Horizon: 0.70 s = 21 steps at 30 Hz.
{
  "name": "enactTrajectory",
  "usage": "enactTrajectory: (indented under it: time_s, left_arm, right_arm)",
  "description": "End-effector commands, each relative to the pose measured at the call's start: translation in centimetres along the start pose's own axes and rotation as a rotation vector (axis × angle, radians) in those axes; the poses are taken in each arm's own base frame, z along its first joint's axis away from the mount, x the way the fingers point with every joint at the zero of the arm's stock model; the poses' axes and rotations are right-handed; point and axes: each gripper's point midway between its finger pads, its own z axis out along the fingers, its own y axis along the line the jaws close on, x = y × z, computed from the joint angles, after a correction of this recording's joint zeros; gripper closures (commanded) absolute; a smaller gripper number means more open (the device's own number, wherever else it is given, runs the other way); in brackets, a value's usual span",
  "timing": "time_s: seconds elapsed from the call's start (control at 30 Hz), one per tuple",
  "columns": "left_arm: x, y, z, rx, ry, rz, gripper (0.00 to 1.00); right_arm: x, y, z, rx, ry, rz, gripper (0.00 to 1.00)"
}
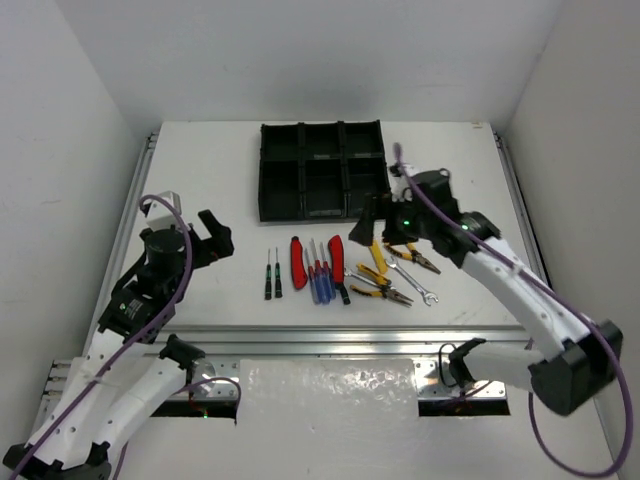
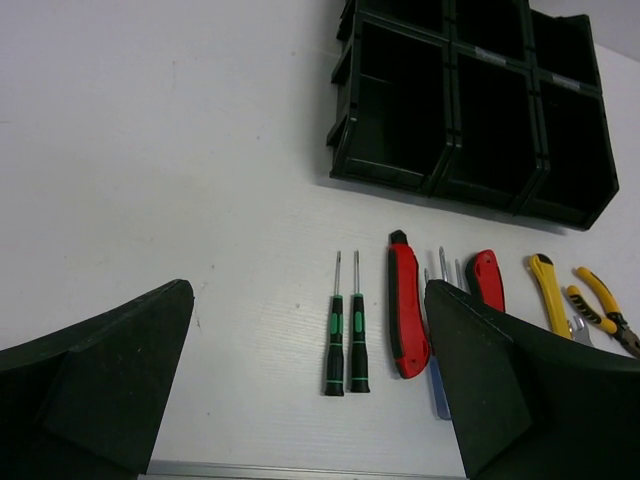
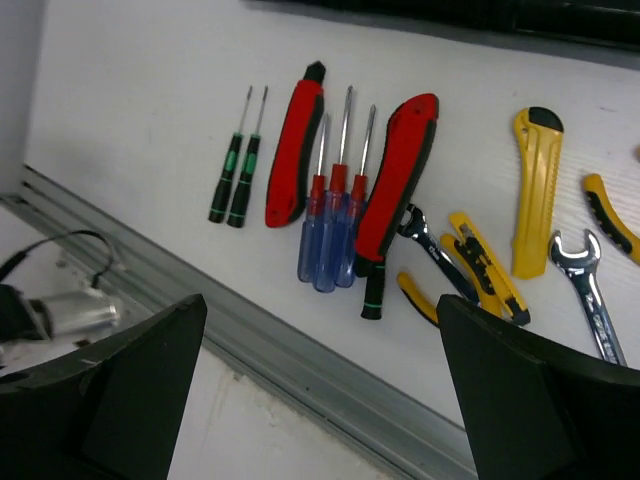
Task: Sort the tools into containers
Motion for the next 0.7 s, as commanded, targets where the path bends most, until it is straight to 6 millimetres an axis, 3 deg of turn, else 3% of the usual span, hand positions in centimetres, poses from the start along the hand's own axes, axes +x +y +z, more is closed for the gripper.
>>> enactTrajectory:
  time_s: [0.0, 0.03, 0.07, 0.1, 0.2, 0.23, 0.47, 0.67]
  left_arm:
    - [-0.2, -0.7, 0.6, 0.025, -0.001, 0.004, 0.0]
    - [0.0, -0.7, 0.8, 0.024, 0.008, 0.009, 0.0]
    - [0.0, -0.8, 0.8, 0.026, 0.011, 0.012, 0.0]
    - [0.0, -0.8, 0.9, 0.026, 0.014, 0.015, 0.0]
    - [0.0, -0.9, 0.8, 0.035, 0.012, 0.015, 0.0]
    - [0.0, -1.0, 0.8, 0.038, 0.01, 0.014, 0.0]
    - [0.0, -1.2, 0.7, 0.053, 0.008, 0.016, 0.0]
    - [-0.1, -1.3, 0.5, 0.065, 0.005, 0.016, 0.0]
  right_arm:
    - [-1.1, 0.7, 2.5, 0.089, -0.008, -0.088, 0.02]
    - [-0.4, 1.2, 3.5, 0.109, 0.019, -0.126, 0.04]
    - [0.6, -0.1, 5.4, 0.188, 0.065, -0.14, 0.06]
    - [1.3, -0.1, 7.2, 0.215, 0.102, -0.167, 0.1]
    - [1.6, -0.7, 9.5, 0.276, 0.125, -0.191, 0.2]
    - [2.6, -1.5, 10.9, 0.306, 0.164, -0.196, 0.27]
    - [4.9, -3.3, 15.6, 0.383, 0.263, -0.206, 0.36]
    - [6.7, -4.2, 18.2, 0.39, 0.297, -0.184, 0.4]
